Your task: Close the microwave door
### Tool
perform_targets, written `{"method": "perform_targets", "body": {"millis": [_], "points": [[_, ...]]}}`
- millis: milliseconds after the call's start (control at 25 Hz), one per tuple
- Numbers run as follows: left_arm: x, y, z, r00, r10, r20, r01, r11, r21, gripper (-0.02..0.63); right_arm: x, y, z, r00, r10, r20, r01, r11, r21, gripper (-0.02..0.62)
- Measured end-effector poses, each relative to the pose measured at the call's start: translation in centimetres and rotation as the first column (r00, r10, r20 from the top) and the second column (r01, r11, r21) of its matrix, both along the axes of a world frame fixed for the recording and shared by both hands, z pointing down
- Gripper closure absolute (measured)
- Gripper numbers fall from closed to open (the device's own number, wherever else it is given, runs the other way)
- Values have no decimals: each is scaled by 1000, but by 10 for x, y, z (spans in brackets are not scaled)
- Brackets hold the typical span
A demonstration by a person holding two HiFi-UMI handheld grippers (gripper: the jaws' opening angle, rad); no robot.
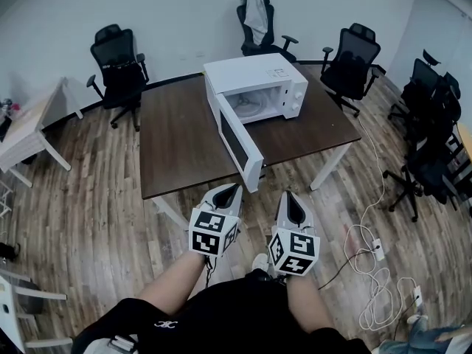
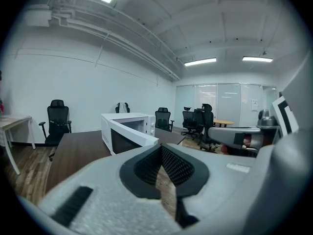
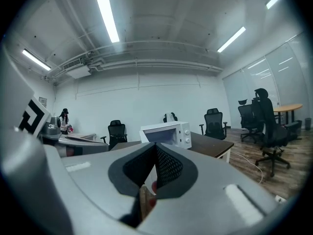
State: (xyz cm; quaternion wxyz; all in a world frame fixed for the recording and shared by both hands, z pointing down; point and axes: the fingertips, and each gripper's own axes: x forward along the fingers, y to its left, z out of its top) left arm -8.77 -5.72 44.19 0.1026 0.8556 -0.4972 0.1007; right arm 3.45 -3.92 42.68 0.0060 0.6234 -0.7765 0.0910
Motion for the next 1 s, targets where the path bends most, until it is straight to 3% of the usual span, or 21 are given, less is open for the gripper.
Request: {"method": "perform_targets", "body": {"millis": [1000], "points": [[19, -123, 28, 999, -51, 17, 52, 997, -58, 598, 31, -173, 12, 984, -179, 25, 180, 981, -73, 588]]}}
